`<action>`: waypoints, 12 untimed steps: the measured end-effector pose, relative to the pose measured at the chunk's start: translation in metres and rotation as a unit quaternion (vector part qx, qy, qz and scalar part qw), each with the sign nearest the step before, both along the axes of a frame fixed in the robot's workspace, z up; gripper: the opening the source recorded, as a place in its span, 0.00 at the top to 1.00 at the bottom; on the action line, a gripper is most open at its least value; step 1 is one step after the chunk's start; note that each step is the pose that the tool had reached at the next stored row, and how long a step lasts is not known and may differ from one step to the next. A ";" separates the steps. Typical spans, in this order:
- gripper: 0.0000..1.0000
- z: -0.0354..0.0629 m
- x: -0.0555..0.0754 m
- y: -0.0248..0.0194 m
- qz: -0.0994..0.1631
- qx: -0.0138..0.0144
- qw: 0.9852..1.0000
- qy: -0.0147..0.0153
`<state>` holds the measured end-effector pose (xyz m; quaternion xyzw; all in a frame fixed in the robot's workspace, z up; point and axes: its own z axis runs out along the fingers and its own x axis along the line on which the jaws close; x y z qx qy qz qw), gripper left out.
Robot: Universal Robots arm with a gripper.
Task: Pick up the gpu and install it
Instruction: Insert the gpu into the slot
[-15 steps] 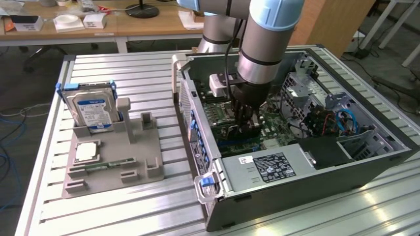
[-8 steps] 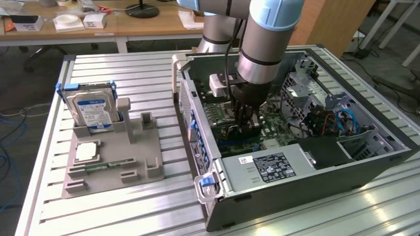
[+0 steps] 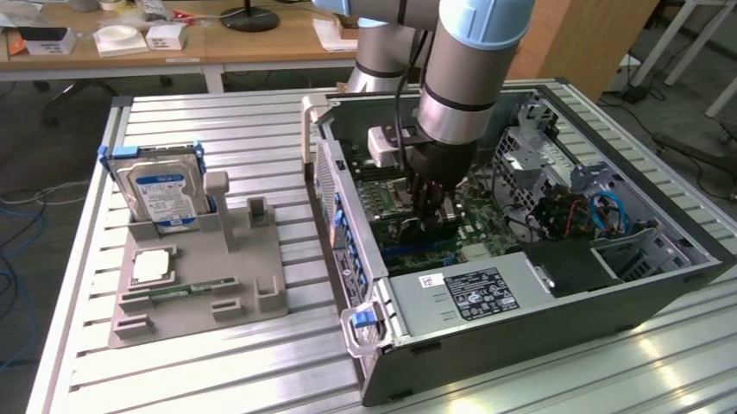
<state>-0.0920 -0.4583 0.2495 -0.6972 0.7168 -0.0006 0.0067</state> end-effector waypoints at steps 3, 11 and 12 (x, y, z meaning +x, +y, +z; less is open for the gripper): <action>0.74 0.0000 0.000 -0.0006 0.000 0.000 1.000 0.000; 0.74 -0.0020 0.000 -0.0008 0.000 0.000 1.000 0.000; 0.74 -0.0022 0.000 -0.0008 0.000 0.000 1.000 0.000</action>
